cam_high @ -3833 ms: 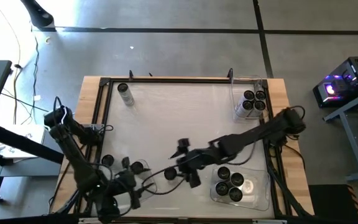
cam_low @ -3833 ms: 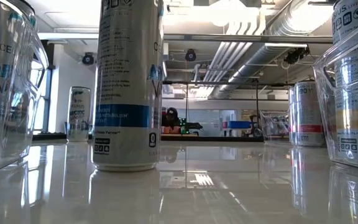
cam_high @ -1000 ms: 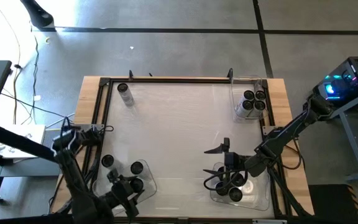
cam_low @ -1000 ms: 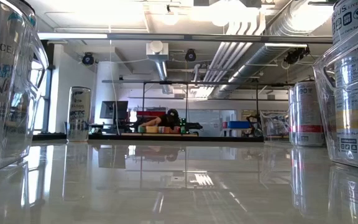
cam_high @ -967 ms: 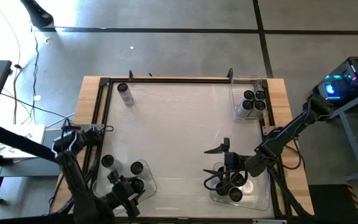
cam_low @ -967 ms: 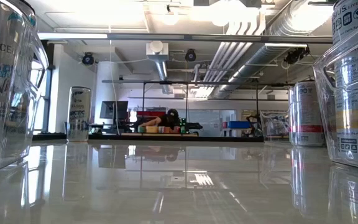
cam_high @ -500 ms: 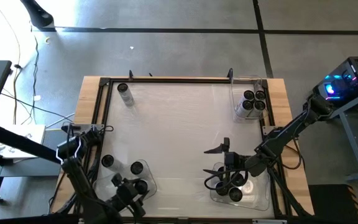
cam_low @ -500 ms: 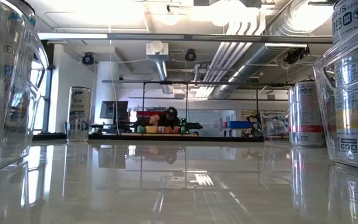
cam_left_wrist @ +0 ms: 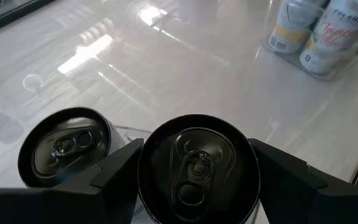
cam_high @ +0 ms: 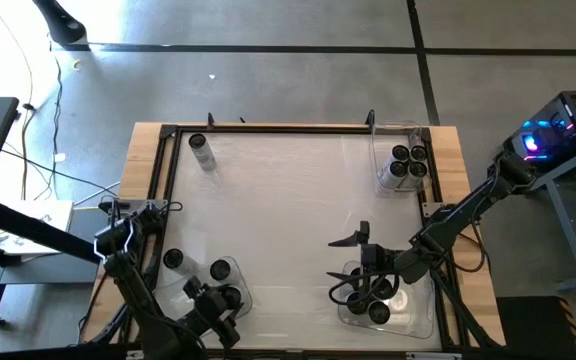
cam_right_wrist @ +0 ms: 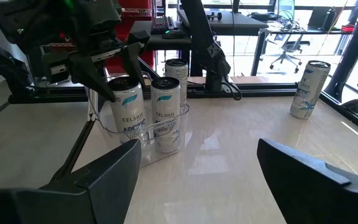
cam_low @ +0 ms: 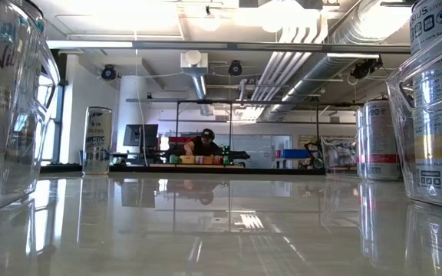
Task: Sort soda cans
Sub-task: Put the bottom right white-blue soda can into the bottom left transparent bin, then put the bottom white-blue soda can into the bottom right transparent bin
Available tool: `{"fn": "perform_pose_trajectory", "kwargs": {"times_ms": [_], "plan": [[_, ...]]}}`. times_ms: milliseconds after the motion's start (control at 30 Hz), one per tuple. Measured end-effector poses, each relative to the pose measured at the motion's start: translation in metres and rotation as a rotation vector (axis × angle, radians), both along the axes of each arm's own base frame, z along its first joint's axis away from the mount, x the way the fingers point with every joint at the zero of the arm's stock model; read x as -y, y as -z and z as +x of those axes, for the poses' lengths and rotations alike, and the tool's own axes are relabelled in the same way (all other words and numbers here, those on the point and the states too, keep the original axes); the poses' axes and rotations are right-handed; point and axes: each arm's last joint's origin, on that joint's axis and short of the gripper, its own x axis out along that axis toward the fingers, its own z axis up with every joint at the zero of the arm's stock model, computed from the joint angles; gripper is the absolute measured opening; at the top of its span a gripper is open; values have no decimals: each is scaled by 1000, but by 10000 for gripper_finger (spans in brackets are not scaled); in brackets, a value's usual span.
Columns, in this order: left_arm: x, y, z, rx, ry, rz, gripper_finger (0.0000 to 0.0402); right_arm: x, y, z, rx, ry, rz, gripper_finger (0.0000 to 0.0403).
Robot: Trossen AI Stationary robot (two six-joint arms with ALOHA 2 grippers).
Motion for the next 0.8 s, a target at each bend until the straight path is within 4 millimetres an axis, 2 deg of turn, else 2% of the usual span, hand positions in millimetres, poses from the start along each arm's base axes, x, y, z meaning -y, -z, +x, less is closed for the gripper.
{"fn": "perform_pose_trajectory", "kwargs": {"times_ms": [333, 633, 700, 800], "plan": [[-2, 1, 3, -7, -12, -1, 287, 0, 0, 0, 0, -2, 0, 318], [-3, -1, 3, -18, -3, 7, 291, 0, 0, 0, -1, -6, 1, 318], [-4, -8, 2, -19, 10, 3, 292, 0, 0, 0, -1, -6, 1, 318], [-7, -32, 0, -5, 51, -16, 292, 0, 0, 0, -1, -8, 2, 318]]}}
